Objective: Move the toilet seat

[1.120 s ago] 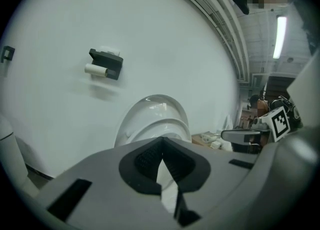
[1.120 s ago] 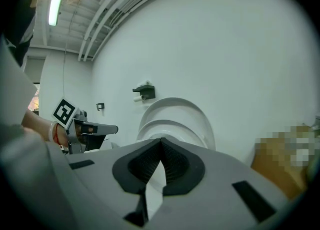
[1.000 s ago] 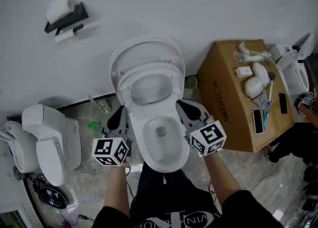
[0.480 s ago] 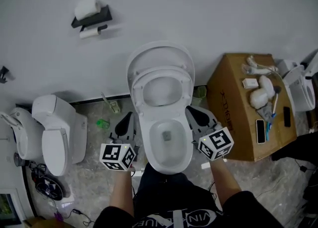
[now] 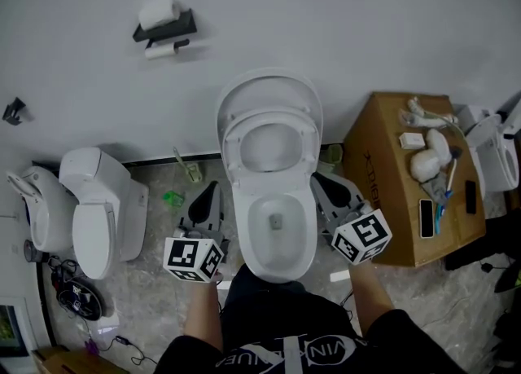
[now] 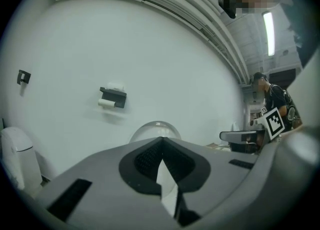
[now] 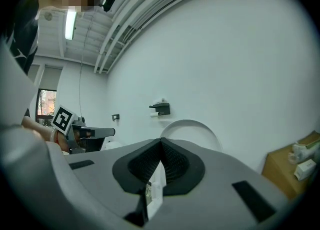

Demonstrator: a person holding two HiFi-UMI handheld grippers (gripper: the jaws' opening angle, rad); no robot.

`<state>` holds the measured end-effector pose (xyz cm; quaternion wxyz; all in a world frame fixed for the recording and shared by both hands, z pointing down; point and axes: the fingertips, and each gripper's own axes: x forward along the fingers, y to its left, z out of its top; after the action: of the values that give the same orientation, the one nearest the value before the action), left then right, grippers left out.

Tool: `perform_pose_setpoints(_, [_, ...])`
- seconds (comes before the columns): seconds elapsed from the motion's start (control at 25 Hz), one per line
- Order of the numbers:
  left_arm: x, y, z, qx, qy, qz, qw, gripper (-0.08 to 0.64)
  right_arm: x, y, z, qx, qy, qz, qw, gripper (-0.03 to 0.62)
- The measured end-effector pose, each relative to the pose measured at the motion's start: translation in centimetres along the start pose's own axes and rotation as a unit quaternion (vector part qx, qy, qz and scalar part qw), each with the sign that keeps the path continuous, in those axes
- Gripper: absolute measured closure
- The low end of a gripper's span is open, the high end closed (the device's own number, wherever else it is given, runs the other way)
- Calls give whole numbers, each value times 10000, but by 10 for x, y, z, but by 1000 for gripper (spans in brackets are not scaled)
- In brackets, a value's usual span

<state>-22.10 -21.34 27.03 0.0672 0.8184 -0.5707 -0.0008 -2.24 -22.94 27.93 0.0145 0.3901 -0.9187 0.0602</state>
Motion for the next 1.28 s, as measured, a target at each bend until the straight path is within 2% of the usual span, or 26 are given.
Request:
perform_pose_setpoints(0.4, [-12,-3,26,32,-262,81,9996,558,-10,-5,17,65,-191,-26,9998,583])
perform_pose_setpoints(1.08, [-29,-11,22,7,-213,174,9996,557,-23,3,15,170,-291,164,9993,583])
perform_pose_setpoints(1.28, [-34,-13,24,-27,-278,159,9995,557,-26,0,16,242,-363,40,9990,583])
